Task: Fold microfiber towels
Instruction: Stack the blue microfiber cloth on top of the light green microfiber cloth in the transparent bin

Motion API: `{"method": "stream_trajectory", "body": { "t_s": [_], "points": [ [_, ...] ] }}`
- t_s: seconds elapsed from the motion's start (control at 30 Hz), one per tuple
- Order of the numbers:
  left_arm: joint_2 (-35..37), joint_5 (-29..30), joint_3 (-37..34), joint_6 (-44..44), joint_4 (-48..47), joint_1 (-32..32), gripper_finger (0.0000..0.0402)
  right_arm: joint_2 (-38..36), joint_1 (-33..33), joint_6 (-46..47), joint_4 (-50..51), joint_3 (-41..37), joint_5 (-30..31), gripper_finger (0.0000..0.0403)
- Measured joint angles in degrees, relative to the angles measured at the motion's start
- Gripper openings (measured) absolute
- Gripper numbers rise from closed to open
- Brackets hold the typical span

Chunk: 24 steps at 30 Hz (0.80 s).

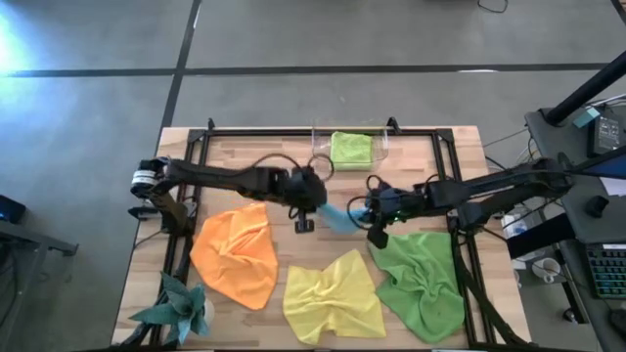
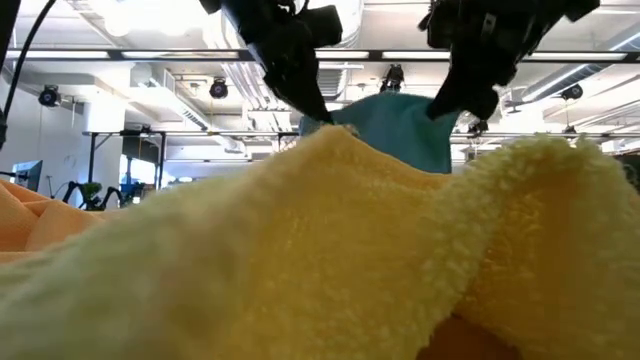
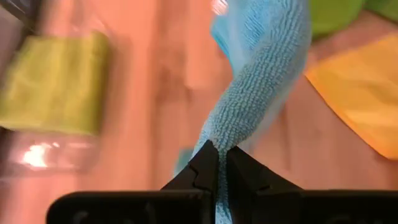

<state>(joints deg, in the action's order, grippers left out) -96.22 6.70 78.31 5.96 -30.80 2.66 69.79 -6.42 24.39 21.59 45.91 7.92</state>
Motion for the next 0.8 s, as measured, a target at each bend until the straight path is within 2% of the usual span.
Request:
{"method": "stream_trajectory", "body": {
  "t_s": [0.17,0.37,0.57,0.8],
  "points": [
    [1.31,0.32,1.52,4.12,1.96,3.58,0.0001,-1.69,0.81,1.79,5.26,3.96,5.16,0.0011],
    [1.53,0.58,4.07,10.49,2.73,6.18,0.0001,-1.08,3.84,1.8,8.89,9.64,6.74,0.0011],
    [1.53,1.31,6.27,11.79,6.42,9.23,0.0001,-0.71,9.39,0.9,10.15,13.54,8.59,0.0011],
    [1.18,1.77,6.72,14.45,12.9,13.59,0.0001,0.32,18.96,-4.78,9.17,17.14,10.13,0.0011]
  ]
}}
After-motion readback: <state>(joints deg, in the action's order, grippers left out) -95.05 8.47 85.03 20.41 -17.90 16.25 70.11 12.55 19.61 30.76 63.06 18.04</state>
